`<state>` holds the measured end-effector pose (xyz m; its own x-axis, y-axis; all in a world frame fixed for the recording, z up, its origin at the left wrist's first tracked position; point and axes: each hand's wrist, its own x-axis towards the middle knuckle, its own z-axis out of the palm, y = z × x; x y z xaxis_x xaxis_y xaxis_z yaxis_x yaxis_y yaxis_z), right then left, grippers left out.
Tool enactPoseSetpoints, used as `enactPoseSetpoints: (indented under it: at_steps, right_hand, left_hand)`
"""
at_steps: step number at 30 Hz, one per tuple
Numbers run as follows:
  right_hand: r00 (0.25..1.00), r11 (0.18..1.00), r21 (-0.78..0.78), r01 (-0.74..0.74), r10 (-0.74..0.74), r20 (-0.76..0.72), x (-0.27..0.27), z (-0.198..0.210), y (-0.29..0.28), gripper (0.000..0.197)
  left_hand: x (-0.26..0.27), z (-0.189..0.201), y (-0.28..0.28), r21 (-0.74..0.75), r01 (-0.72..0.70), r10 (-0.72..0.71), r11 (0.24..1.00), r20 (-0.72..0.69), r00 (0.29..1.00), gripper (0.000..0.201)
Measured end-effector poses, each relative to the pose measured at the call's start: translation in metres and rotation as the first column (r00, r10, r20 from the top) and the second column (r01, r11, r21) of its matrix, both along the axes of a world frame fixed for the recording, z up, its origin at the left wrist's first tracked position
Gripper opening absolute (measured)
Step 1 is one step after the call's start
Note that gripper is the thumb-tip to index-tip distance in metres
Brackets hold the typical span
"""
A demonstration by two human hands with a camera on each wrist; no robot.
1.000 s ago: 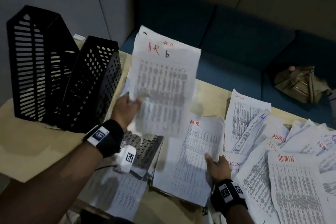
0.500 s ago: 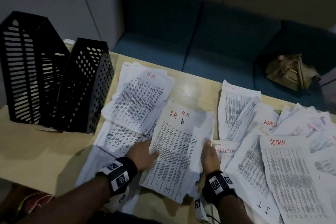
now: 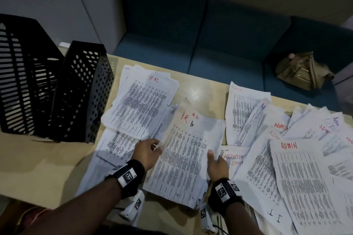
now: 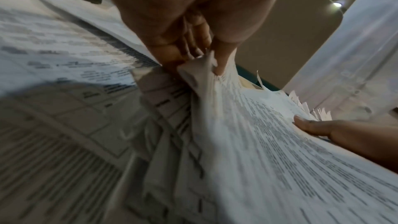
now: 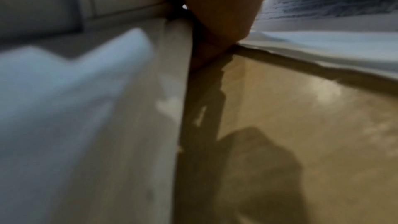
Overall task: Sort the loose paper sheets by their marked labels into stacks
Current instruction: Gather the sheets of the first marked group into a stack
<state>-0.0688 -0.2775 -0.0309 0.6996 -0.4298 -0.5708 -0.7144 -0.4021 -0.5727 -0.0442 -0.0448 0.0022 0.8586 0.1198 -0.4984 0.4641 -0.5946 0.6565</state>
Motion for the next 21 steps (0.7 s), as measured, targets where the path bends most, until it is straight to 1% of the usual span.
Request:
enactPoseSetpoints:
  at_steps: [1, 3, 4, 5, 8, 9, 10, 12, 14, 15, 17, 19, 20, 21]
  right_hand:
    - [1.000, 1.000, 0.008, 0.013, -0.013, -0.002, 0.000, 0.002, 0.001, 0.076]
    - [0.999, 0.998, 0.036, 0.049, -0.049, -0.016, 0.000, -0.001, 0.001, 0.106]
    - [0.998, 0.998, 0.037, 0.057, -0.056, -0.018, -0.001, -0.002, 0.001, 0.111]
    - [0.999, 0.998, 0.037, 0.053, -0.053, -0.014, 0.000, 0.002, 0.003, 0.105]
    - [0.997, 0.990, 0.129, 0.060, -0.066, 0.042, -0.001, 0.013, 0.007, 0.057]
    - [0.996, 0.987, 0.153, 0.048, -0.058, 0.064, -0.001, 0.013, 0.007, 0.049]
    - [0.997, 0.989, 0.146, 0.026, -0.037, 0.073, -0.002, 0.011, 0.006, 0.047]
    - [0.998, 0.996, 0.081, -0.039, 0.035, 0.049, -0.003, 0.006, 0.006, 0.055]
    - [0.996, 0.996, -0.001, -0.092, 0.092, -0.001, -0.003, -0.004, 0.004, 0.059]
    - [0.994, 0.994, -0.019, -0.111, 0.111, -0.008, -0.003, -0.006, 0.003, 0.060]
    - [0.993, 0.992, -0.036, -0.121, 0.121, -0.004, -0.002, -0.009, 0.002, 0.059]
    - [0.996, 0.995, -0.031, -0.091, 0.091, 0.014, -0.001, -0.010, 0.001, 0.056]
    - [0.998, 0.998, 0.003, -0.055, 0.055, 0.026, -0.002, -0.010, 0.001, 0.054]
    - [0.998, 0.998, 0.062, -0.022, 0.018, 0.054, -0.003, -0.008, 0.003, 0.050]
  left_hand:
    - [-0.001, -0.002, 0.000, -0.003, 0.007, -0.007, 1.000, -0.008, 1.000, 0.026]
    - [-0.004, -0.005, 0.000, 0.019, 0.041, -0.041, 0.999, -0.008, 0.999, 0.017]
    - [-0.005, -0.006, 0.001, 0.051, 0.064, -0.063, 0.997, -0.008, 0.998, 0.021]
    - [-0.005, -0.008, 0.001, 0.078, 0.082, -0.081, 0.994, -0.011, 0.997, 0.028]
    - [-0.007, -0.011, 0.002, 0.082, 0.097, -0.095, 0.992, -0.039, 0.995, 0.034]
    - [-0.007, -0.013, 0.001, 0.078, 0.107, -0.102, 0.991, -0.057, 0.993, 0.039]
    - [-0.007, -0.016, 0.001, 0.078, 0.109, -0.103, 0.991, -0.073, 0.992, 0.045]
    - [-0.005, -0.018, 0.000, 0.074, 0.090, -0.084, 0.993, -0.086, 0.993, 0.053]
    - [-0.003, -0.017, -0.002, 0.068, 0.097, -0.093, 0.993, -0.052, 0.994, 0.054]
    - [-0.002, -0.015, -0.003, 0.055, 0.098, -0.097, 0.994, -0.026, 0.995, 0.048]
    - [-0.001, -0.011, -0.004, 0.039, 0.092, -0.093, 0.995, 0.017, 0.996, 0.027]
    - [0.001, -0.011, -0.005, 0.046, 0.119, -0.121, 0.992, 0.042, 0.992, 0.017]
    - [0.003, -0.012, -0.004, 0.046, 0.139, -0.140, 0.989, 0.037, 0.989, 0.016]
    - [0.005, -0.011, -0.002, 0.049, 0.161, -0.161, 0.986, 0.012, 0.987, 0.025]
